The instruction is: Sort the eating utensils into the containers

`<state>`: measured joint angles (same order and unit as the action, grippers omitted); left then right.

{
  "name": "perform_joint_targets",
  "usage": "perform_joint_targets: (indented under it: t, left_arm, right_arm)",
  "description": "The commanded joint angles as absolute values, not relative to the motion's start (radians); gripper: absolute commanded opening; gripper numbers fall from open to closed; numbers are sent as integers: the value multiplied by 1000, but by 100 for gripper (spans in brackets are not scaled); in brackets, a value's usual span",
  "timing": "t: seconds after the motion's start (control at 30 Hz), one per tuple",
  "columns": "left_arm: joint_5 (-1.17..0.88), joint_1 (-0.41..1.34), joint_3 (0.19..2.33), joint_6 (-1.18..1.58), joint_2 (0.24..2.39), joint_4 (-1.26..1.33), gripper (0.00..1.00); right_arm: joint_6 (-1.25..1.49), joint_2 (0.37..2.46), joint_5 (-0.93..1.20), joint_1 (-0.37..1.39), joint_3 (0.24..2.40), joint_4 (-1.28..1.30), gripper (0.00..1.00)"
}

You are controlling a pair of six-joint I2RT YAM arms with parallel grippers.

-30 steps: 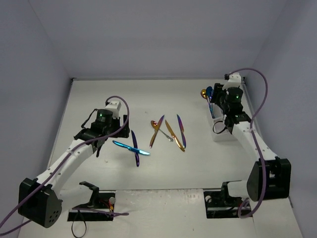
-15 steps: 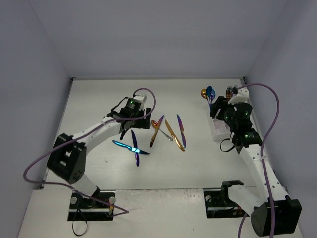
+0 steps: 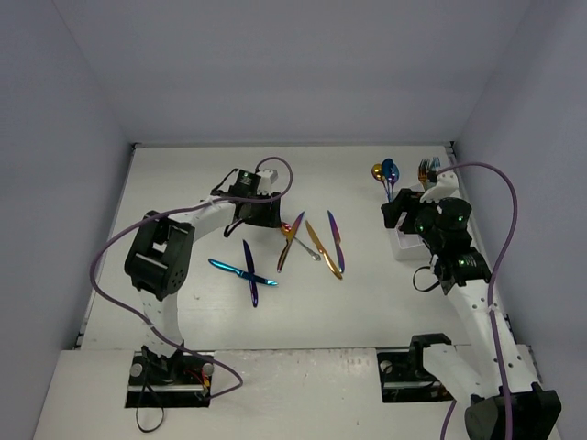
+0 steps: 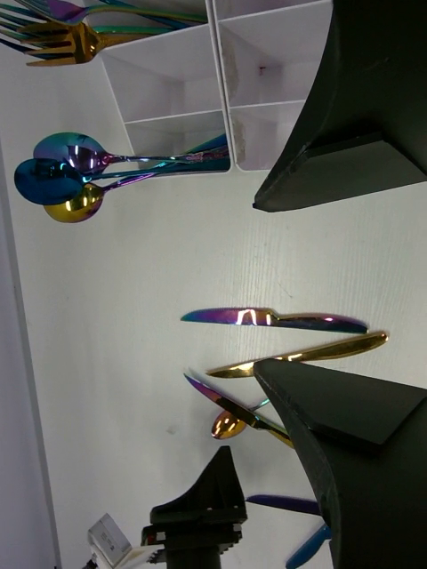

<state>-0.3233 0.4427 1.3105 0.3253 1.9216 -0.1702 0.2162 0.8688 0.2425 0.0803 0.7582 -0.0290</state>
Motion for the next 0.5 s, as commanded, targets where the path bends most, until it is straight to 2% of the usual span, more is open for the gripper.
perform_joint_targets:
  t: [0.0,0.37,0.47]
  left_arm:
    - [-458,439,1368,287,1930,-95,48]
    - [-500,440,1400,258,2018,-100,40]
    - [-500,439,1406,255,2038,-103,30]
  right_arm:
    - [206,869,296,88,755,-68,65]
    - [212,876,314,87,744,-61,66]
    - [213,868,313,89,741,-58,66]
